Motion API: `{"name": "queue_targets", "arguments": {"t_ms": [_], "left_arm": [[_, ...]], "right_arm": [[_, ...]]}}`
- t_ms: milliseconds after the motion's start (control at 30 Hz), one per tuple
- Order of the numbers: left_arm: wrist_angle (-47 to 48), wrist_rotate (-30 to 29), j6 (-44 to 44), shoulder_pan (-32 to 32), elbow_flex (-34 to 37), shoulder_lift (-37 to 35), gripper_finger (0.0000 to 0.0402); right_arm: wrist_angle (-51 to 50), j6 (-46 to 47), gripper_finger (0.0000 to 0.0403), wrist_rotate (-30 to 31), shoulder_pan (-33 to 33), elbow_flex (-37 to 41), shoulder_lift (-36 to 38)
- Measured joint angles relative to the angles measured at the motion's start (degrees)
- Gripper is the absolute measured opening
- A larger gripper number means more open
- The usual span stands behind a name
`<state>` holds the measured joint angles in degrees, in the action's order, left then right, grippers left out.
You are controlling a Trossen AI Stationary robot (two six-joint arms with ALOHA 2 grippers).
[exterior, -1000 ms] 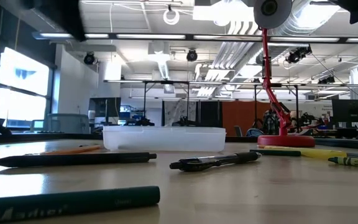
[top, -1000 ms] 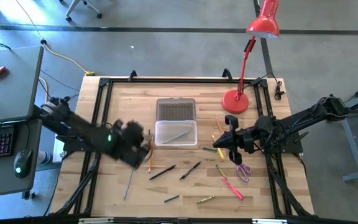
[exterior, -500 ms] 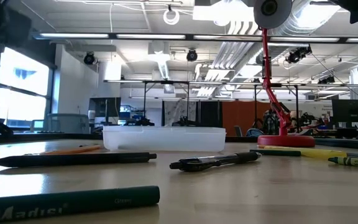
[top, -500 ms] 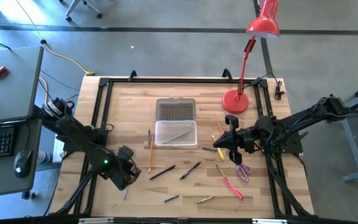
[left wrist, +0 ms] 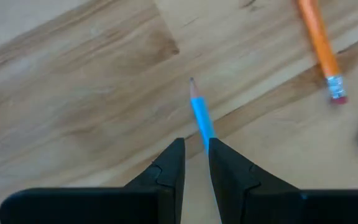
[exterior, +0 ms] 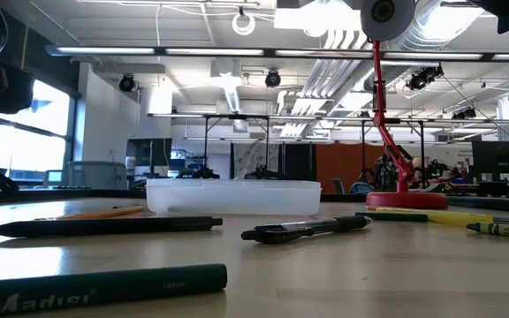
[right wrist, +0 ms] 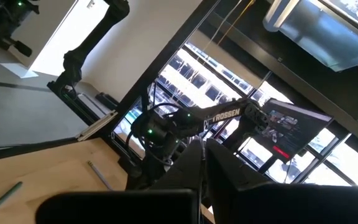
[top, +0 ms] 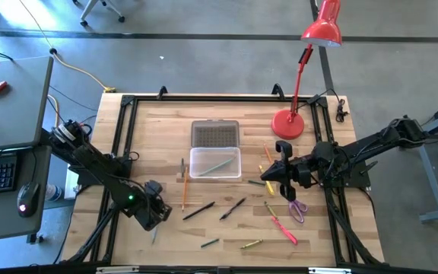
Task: Pick & place school supplies into a supply box
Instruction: Put the light blue pencil into the supply box
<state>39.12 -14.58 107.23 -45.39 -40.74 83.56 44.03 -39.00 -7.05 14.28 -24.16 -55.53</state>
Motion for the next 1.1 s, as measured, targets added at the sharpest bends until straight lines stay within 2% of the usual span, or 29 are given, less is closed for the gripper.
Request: {"name": "queue_targets", "arguments": {"t_ms": [333, 567, 933, 1100], "left_arm": [[-0.7, 0.3, 0.3, 0.0, 0.2, 0.0, 0.0101], [-3.4, -4.1, 0.5, 0.0, 0.2, 0.0, 0.0101], [-4.3, -4.0, 1.3, 0.0, -0.2, 6.1, 0.0101], [-3.2, -5.5, 1.4, 0.0, -0.8, 6.3, 0.0063]], "right_arm": [[0.0, -0.6, 0.0000, 0.0, 0.0, 0.0, 0.0], [0.0, -0.5, 0.0000, 0.0, 0.0, 0.0, 0.0], [0.0, -0.9, 0.0000, 0.0, 0.0, 0.0, 0.0], [0.0, -0.9, 0.0000, 0.0, 0.0, 0.0, 0.0]]}}
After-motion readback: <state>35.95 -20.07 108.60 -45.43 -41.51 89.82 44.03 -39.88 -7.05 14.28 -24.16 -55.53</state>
